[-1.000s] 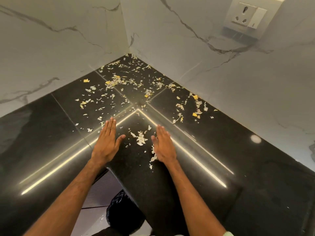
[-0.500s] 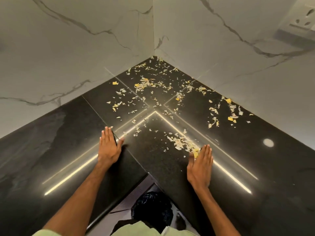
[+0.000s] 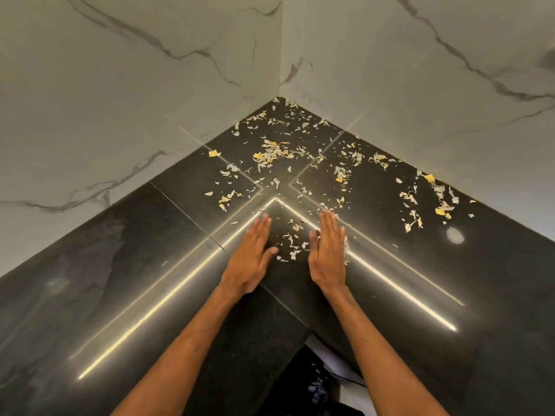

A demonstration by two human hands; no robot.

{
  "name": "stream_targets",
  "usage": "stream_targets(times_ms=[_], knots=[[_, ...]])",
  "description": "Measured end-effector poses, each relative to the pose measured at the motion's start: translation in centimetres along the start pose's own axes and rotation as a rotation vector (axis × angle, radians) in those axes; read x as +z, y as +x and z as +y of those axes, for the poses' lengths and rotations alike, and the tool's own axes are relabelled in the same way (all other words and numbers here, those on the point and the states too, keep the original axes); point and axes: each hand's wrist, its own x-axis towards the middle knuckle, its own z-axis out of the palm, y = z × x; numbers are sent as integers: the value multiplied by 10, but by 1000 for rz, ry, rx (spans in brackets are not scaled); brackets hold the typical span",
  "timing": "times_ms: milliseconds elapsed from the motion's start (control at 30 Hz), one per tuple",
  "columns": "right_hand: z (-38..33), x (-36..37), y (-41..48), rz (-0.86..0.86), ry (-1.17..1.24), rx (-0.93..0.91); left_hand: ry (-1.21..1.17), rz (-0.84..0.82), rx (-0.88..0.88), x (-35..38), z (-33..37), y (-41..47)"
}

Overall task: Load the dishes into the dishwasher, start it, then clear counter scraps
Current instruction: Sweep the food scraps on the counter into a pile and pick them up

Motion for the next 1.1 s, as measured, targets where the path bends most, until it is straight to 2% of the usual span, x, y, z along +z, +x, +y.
stream_targets(times_ms=[67,167,233,367,467,533,600,667,800,867,933,1000,1100], knots=[[-30,14,1,-78,-123,-180,14,72,-64,-12,-28,-12],[-67,53,-2,-303,-389,-496,65,148,-197,-29,-59,-27],[-78,78,-6,-404,-488,-591,110,187,-291,-39,-76,-37],[-75,94,-5,-527,-495,-558,223,161,-426,-52,-105,-62],[-58,78,15,-510,-497,-462,287,108,-461,-52,-111,-64],[-39,63,29,-473,-493,-334,314,78,-447,-45,-103,-54],[-25,49,38,-442,-520,-266,308,54,-413,-34,-88,-33],[-21,39,43,-418,-554,-292,285,12,-345,-17,-68,-6],[-29,31,50,-349,-553,-309,149,-103,-99,10,-24,33],[-36,33,53,-324,-560,-330,15,-34,-56,7,-22,37],[-48,47,55,-321,-559,-380,-67,124,-131,-9,-38,35],[-69,71,54,-354,-544,-456,-49,250,-227,-31,-64,31],[-102,116,51,-423,-553,-559,18,344,-346,-62,-104,25]])
